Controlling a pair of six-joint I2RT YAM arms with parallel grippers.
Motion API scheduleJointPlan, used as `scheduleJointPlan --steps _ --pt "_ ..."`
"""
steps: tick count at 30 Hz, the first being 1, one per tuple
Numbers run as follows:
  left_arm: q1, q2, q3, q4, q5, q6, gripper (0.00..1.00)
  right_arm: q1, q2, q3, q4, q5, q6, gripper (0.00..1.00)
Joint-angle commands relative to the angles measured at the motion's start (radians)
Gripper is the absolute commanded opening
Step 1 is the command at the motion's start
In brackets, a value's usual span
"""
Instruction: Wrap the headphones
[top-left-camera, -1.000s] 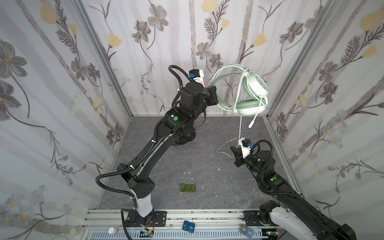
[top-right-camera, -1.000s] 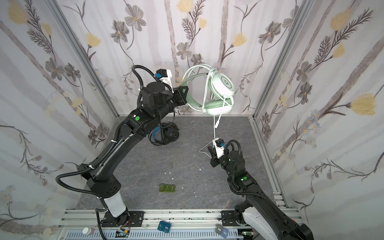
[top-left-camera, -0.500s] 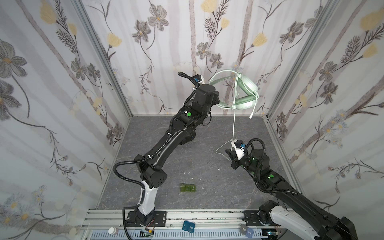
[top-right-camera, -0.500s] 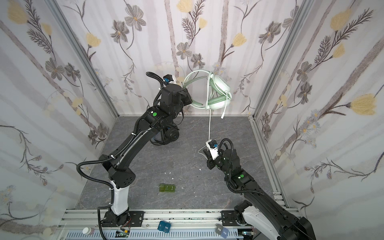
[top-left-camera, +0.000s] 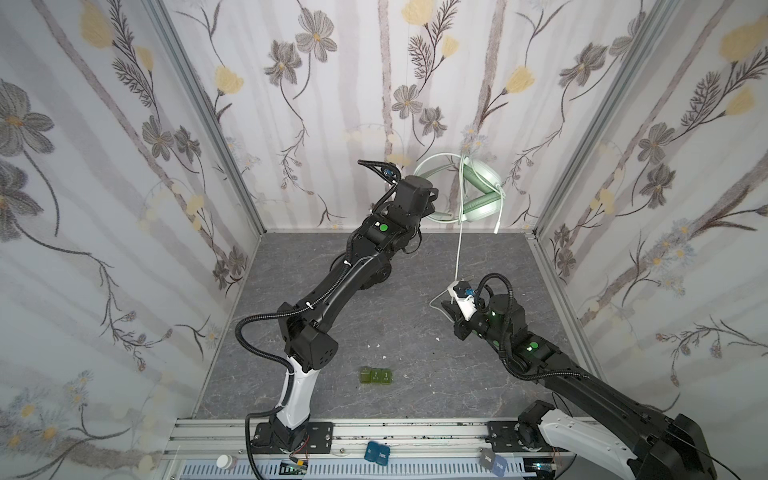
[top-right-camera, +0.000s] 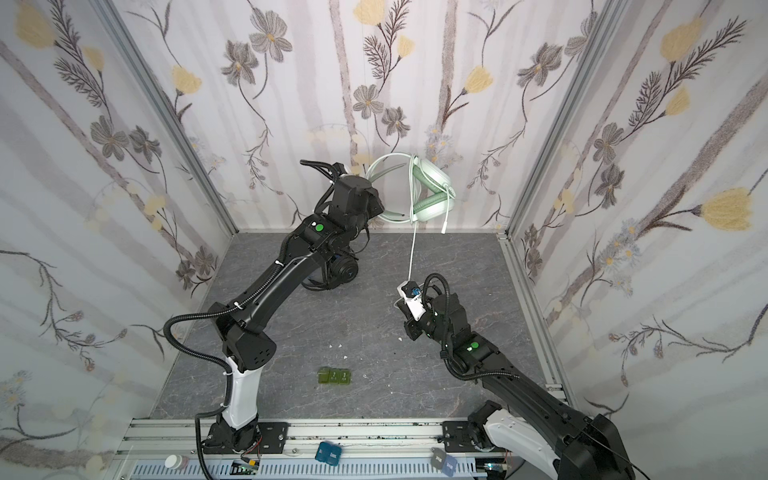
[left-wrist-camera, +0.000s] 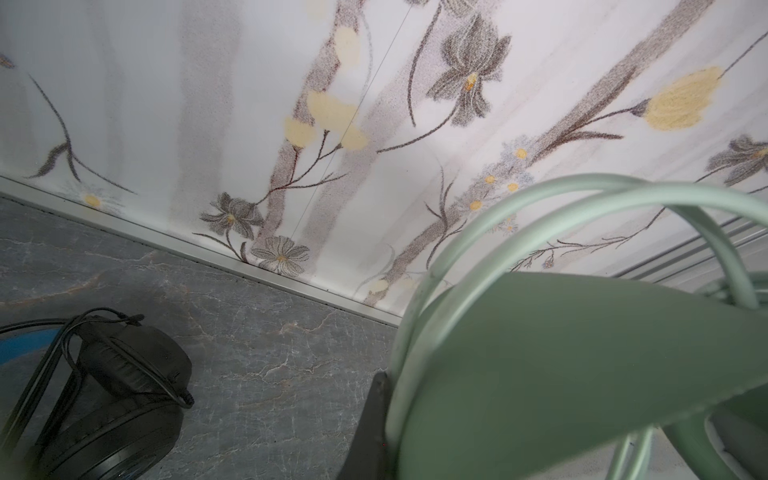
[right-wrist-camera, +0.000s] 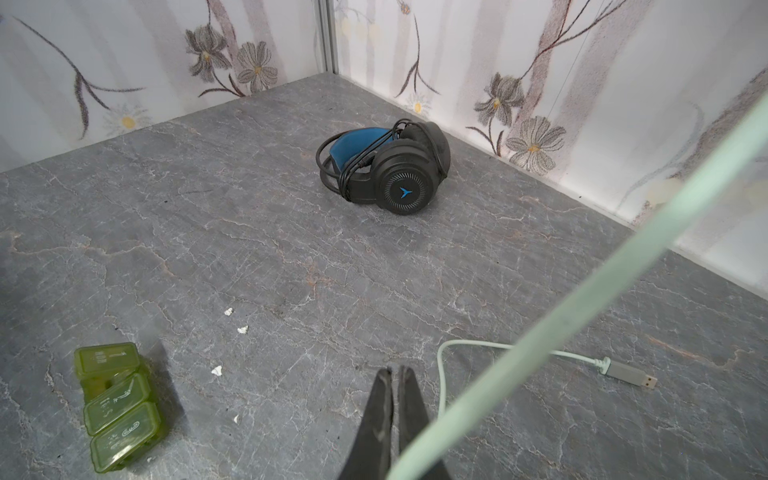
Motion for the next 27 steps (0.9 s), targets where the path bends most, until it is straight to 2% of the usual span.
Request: scheduleJointPlan --steps 1,9,13,19,27 --pt "-0.005 -0.017 -0.007 0.108 -0.007 -0.078 0.0 0.003 0.017 0.014 -0.031 0.005 -0.02 0.0" --pt "-0.004 -0.028 -0.049 0.122 -0.005 -0.077 0.0 0.041 0.049 0.049 -0.069 0.029 -0.053 0.0" --pt "0.0 -0.012 -0.021 0.115 0.001 -0.073 0.0 0.058 0.052 0.064 -0.087 0.039 -0.059 0.0" --pt "0.01 -0.017 -0.033 0.095 -0.039 0.001 0.0 0.078 0.007 0.078 -0.125 0.047 -0.063 0.0" --pt "0.021 -0.015 -0.062 0.072 -0.107 0.118 0.0 0.153 -0.023 0.132 -0.206 0.104 -0.094 0.0"
